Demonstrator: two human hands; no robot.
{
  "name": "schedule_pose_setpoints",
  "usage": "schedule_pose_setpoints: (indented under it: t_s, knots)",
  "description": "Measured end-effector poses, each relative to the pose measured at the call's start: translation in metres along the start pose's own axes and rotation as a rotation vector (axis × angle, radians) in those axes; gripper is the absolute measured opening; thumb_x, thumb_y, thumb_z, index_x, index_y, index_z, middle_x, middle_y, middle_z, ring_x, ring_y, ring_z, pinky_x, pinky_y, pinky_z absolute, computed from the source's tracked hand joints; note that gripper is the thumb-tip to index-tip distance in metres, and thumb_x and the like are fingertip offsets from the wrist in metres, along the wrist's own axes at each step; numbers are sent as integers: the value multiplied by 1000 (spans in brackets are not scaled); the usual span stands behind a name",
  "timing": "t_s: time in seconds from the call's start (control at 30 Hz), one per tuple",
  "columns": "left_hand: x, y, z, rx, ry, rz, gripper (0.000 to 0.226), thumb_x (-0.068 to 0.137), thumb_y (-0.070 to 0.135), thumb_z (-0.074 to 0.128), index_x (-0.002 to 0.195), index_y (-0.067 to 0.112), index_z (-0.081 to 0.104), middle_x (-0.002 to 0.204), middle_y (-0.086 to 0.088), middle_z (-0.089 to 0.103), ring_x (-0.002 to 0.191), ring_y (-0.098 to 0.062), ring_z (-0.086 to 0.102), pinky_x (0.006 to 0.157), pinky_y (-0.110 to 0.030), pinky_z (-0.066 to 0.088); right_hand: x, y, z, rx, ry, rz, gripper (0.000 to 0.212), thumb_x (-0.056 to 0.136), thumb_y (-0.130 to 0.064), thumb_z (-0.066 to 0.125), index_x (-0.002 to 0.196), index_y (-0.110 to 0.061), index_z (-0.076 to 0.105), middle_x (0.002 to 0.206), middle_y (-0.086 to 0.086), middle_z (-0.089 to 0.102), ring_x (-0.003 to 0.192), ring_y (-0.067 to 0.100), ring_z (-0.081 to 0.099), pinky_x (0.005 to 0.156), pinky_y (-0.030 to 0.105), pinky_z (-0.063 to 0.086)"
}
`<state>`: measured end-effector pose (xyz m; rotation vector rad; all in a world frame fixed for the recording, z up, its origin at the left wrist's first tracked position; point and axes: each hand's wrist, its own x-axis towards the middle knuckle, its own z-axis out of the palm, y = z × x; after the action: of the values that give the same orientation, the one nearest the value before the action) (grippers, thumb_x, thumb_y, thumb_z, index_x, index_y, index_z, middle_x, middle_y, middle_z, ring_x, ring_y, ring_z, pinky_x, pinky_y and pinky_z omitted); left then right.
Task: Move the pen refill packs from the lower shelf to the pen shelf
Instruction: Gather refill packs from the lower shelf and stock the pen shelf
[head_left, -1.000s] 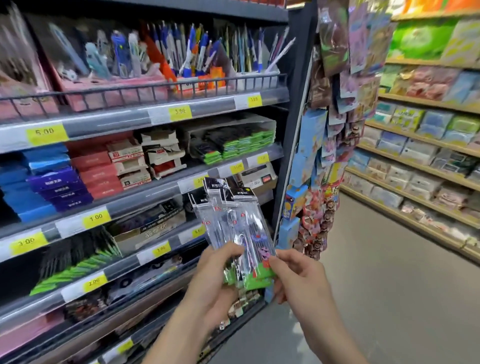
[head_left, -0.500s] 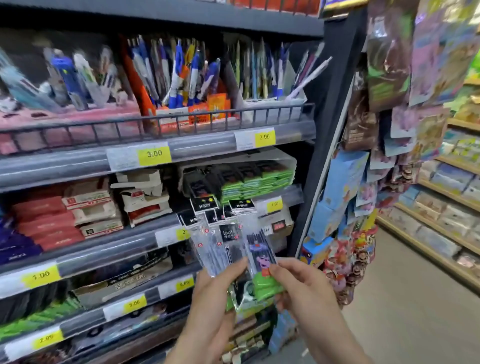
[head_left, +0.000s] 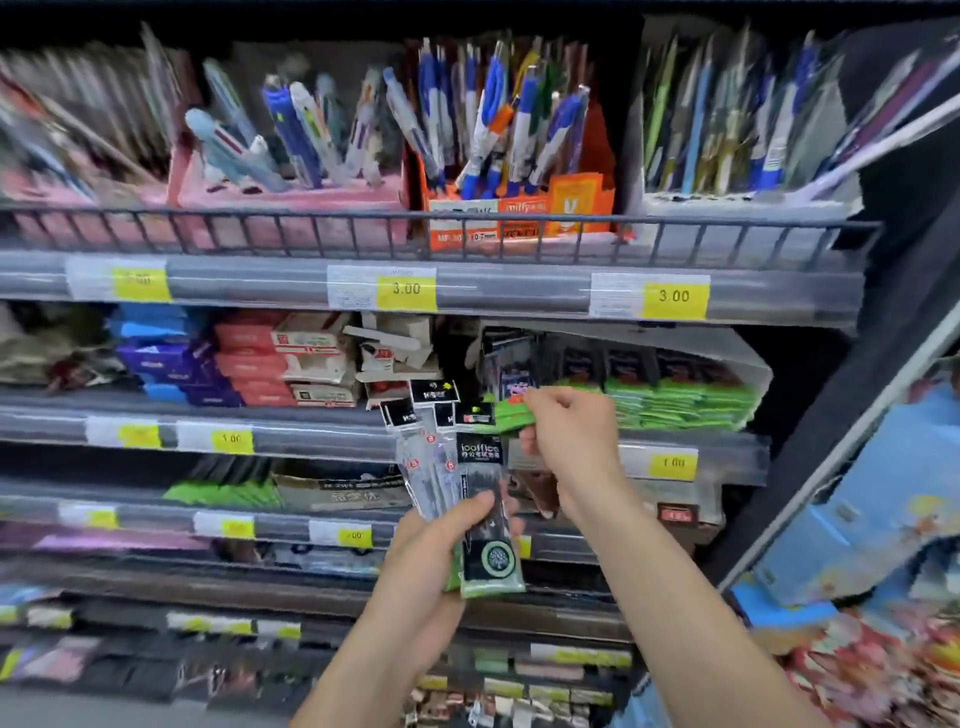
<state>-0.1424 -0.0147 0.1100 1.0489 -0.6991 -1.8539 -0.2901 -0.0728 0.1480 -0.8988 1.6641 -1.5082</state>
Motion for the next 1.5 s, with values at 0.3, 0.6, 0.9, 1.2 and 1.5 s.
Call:
schedule_pose_setpoints:
  t_s: [0.3, 0.6, 0.9, 1.2, 1.5]
  knots:
    - [9, 4, -15, 36, -6, 44, 40, 94, 14, 73, 128, -7, 68, 111, -24, 77, 94, -29, 77, 75, -35, 63, -8, 13, -9, -433, 10, -290, 41, 91, -31, 67, 130, -18, 68, 70, -18, 72, 81, 5, 67, 86, 29, 51]
    - [8, 12, -26, 20, -52, 39, 25, 86, 15, 78, 109, 4, 81, 112, -25, 78, 93, -31, 78, 78, -38, 65, 1, 15, -10, -976, 35, -832, 22, 97, -15, 63, 113, -16, 78, 98, 3, 70, 71, 34, 68, 62, 41, 58]
    - [-2, 11, -25, 4, -54, -16, 20, 84, 16, 83, 103, 9, 82, 109, -27, 77, 89, -33, 78, 74, -39, 64, 21, 21, -9, -1022, 35, -895, 22, 96, -13, 63, 115, -14, 76, 96, 5, 62, 53, 32, 57, 48, 39, 53]
    - [-20, -25, 3, 137, -136, -111, 60, 68, 23, 95, 121, 8, 71, 110, -24, 79, 99, -38, 78, 84, -47, 63, -38, 35, -37, -380, 131, -691, 27, 94, -16, 62, 119, -21, 73, 102, -9, 54, 68, 11, 56, 65, 23, 47]
    - [1, -38, 79, 153, -314, -106, 55, 71, 43, 95, 120, 30, 76, 127, 3, 77, 135, -26, 59, 122, -64, 27, -114, 49, -122, -51, 172, -166, 12, 98, -29, 65, 93, -39, 69, 67, -7, 59, 61, 9, 54, 60, 34, 48]
